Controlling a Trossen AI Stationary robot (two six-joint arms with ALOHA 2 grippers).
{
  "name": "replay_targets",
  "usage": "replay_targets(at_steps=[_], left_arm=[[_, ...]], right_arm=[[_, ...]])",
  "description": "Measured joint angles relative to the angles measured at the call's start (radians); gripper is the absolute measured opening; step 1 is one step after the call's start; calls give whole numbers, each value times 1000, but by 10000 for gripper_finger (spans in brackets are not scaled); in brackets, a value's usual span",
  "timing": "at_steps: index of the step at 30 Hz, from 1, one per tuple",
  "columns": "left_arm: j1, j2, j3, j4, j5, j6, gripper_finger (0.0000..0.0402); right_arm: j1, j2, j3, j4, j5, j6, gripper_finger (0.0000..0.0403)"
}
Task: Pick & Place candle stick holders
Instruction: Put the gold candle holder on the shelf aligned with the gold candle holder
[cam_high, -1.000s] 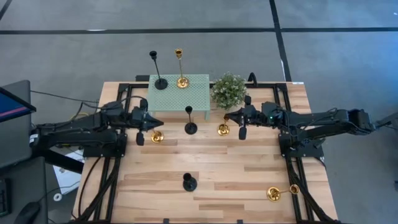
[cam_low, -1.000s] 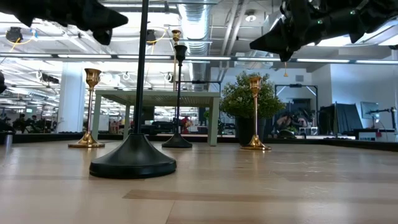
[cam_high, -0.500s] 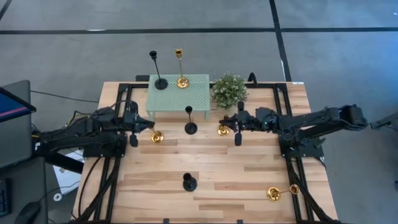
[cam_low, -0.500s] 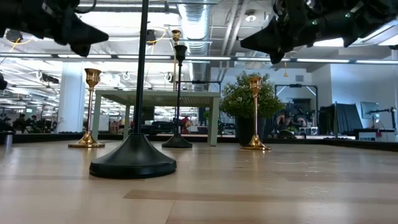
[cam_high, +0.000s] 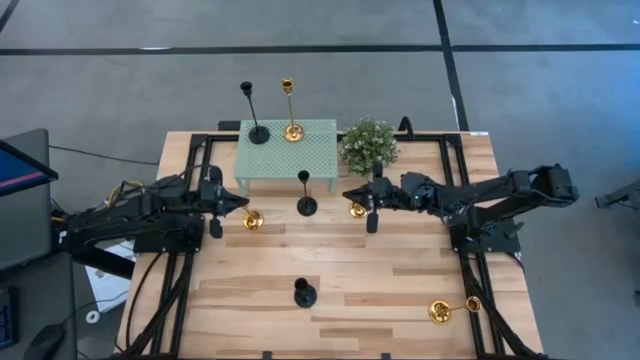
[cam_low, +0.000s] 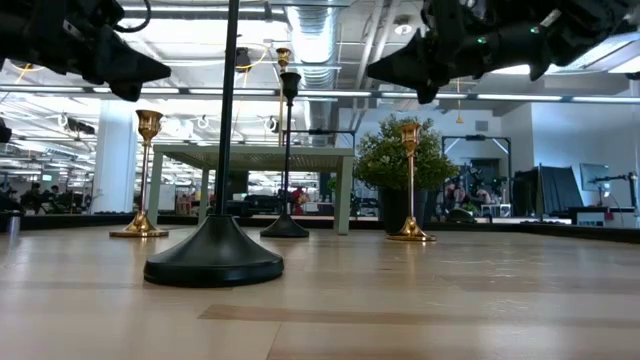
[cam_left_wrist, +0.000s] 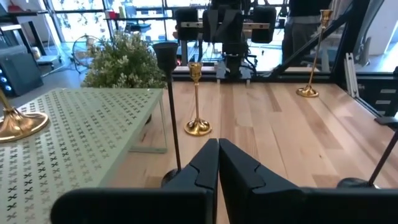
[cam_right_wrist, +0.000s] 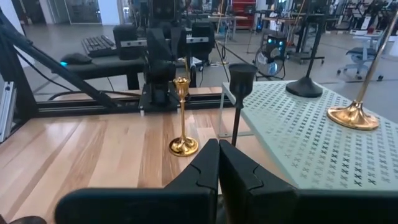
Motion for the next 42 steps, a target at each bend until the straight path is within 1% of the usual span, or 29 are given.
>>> replay_targets(at_steps=[11, 17, 26, 33, 42], left_arm=[[0, 98, 0, 42, 0, 0, 13], [0, 141, 0, 60, 0, 0, 14], [0, 196, 1, 114, 0, 0, 13], [0, 211, 1, 201, 0, 0, 12], [0, 211, 1, 206, 0, 0, 12]], right_arm=[[0, 189, 132, -3, 0, -3, 0], [0, 247, 190, -4, 0, -2, 0], [-2, 251, 208, -15, 0, 0, 0], [-10, 251, 207, -34, 0, 0, 0], [-9, 251, 207, -34, 0, 0, 0]])
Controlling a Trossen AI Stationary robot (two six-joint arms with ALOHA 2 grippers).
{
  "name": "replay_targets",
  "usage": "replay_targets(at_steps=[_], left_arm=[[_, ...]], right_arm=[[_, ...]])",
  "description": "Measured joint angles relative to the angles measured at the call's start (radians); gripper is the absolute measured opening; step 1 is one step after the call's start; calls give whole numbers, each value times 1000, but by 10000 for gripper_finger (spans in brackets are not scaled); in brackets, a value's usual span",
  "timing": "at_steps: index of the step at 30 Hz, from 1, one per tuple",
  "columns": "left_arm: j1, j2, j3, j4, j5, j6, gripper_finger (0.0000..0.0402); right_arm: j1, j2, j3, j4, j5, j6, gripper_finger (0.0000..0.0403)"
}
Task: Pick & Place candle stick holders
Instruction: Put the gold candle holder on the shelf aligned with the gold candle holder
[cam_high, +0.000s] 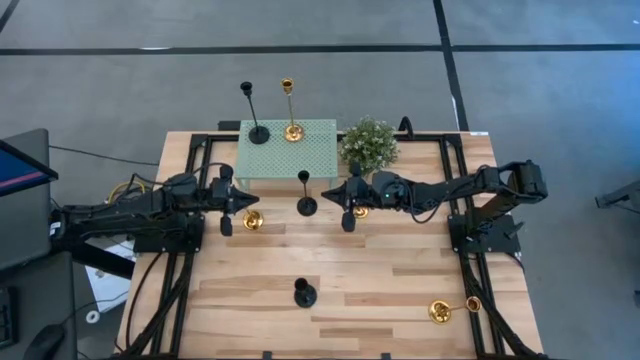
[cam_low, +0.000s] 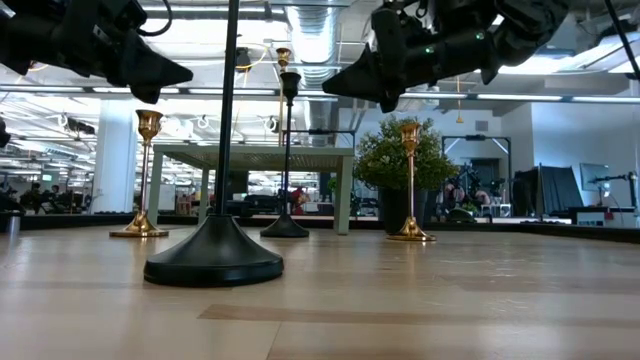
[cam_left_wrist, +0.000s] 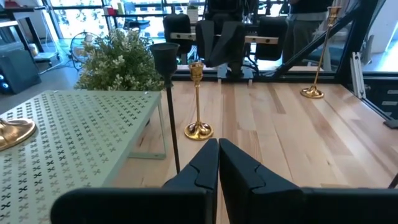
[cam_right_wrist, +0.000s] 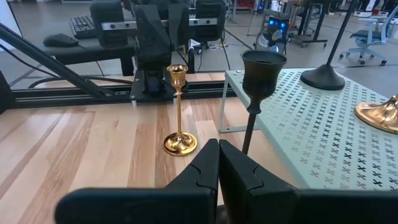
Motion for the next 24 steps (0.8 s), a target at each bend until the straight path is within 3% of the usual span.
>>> replay_targets(at_steps=[17, 20, 24], left_arm=[[0, 0, 0, 0, 0, 0, 12], [0, 0, 0, 0, 0, 0, 12], [0, 0, 0, 0, 0, 0, 12]], right_arm=[[-15, 0, 0, -16, 5, 13, 1], [-27, 0, 0, -16, 10, 49, 20], [-33, 0, 2, -24, 35, 61, 74]])
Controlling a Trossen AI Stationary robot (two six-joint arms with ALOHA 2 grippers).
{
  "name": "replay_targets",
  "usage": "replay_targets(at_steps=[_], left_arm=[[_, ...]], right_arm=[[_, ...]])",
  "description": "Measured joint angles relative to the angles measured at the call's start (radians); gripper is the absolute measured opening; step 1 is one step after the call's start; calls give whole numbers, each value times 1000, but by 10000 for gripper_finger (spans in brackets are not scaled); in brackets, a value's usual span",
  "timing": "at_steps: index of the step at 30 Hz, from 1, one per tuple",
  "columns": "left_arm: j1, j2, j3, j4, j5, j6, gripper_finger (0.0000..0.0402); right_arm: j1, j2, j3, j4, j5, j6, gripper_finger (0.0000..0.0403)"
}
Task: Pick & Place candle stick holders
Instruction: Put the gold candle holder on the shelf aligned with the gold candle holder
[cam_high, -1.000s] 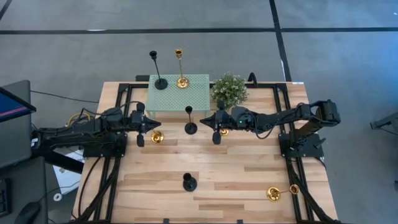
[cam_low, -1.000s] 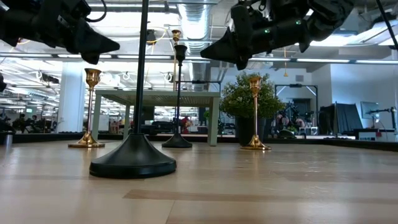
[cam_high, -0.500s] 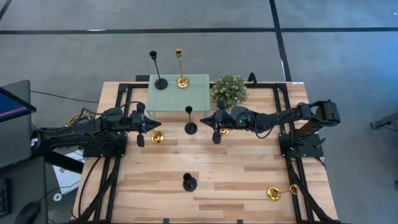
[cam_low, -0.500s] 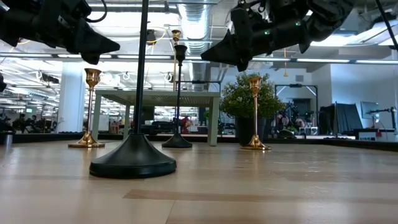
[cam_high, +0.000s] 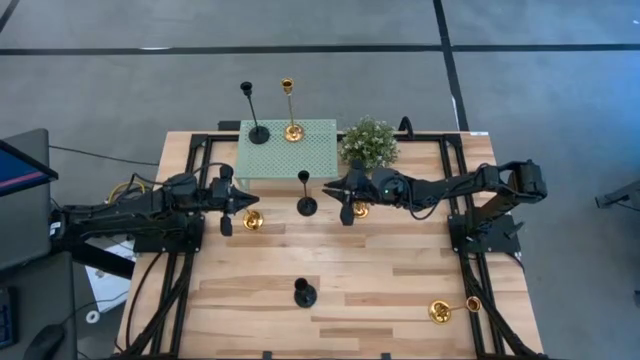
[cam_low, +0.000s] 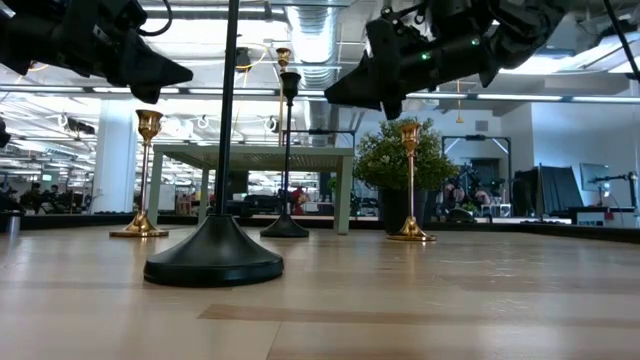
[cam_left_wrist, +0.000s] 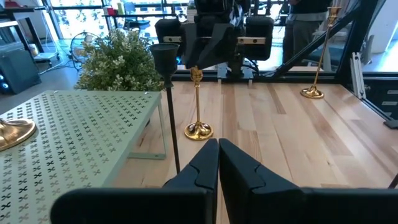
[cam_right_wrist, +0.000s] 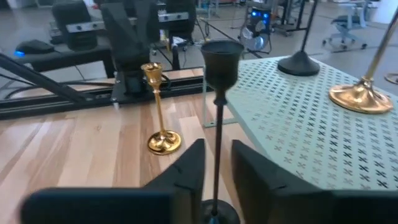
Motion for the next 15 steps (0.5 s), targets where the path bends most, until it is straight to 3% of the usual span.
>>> replay_targets(at_steps=[7, 15], left_arm=[[0, 0, 0, 1, 0, 0, 12], [0, 13, 0, 2, 1, -3, 12]], right_arm=[[17, 29, 94, -98, 17, -5, 165], [6, 202, 229, -138, -8, -16, 179]])
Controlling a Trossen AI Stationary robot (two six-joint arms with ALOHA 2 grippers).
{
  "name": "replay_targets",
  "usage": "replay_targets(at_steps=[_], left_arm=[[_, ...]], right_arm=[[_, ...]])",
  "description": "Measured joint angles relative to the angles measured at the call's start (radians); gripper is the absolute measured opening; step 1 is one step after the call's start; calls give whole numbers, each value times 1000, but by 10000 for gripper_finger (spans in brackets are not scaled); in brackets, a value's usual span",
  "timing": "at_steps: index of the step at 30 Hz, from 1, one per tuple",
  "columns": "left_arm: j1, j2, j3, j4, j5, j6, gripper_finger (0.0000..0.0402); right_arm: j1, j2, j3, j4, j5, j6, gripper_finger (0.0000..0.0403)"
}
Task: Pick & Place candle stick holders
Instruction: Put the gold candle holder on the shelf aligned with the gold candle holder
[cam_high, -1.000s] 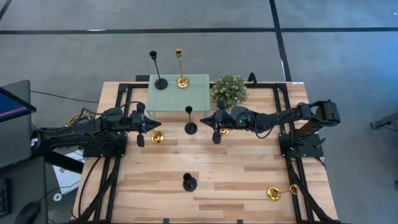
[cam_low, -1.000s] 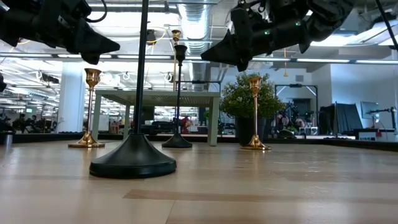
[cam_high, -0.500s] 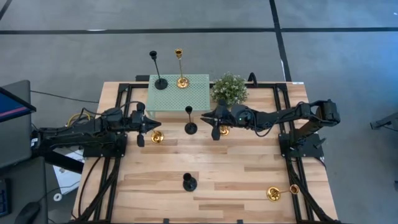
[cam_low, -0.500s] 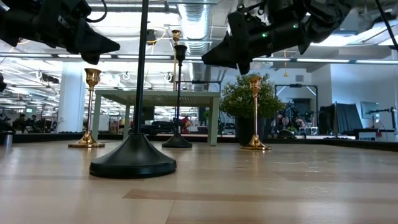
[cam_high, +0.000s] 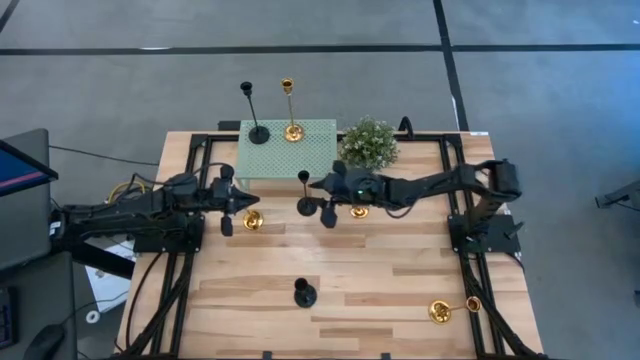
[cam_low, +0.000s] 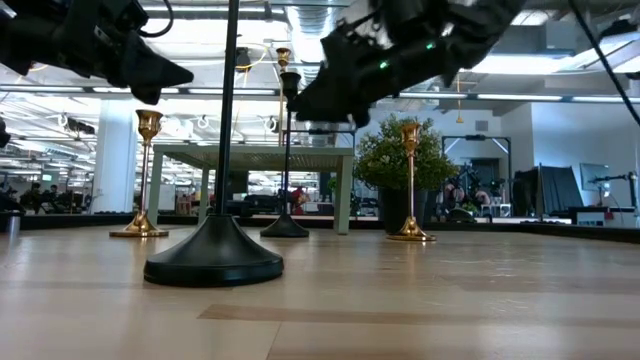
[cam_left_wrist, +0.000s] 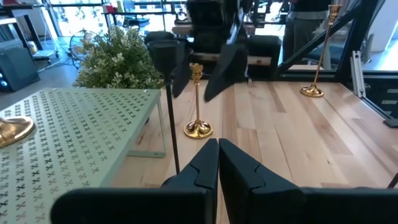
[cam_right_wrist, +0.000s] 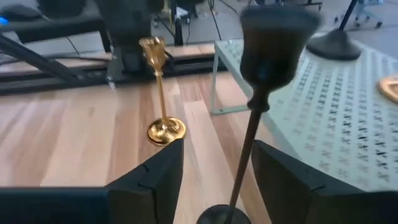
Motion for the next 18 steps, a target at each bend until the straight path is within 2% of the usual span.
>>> replay_targets(at_steps=[7, 11, 18], left_arm=[[0, 15, 0, -1, 0, 0, 12], [0, 15, 0, -1, 0, 0, 12], [0, 15, 0, 2, 0, 0, 12]], right_arm=[[-22, 87, 90, 5, 0, 0, 160], [-34, 92, 109, -15, 0, 6, 144], [-34, 74, 110, -62, 0, 8, 87]])
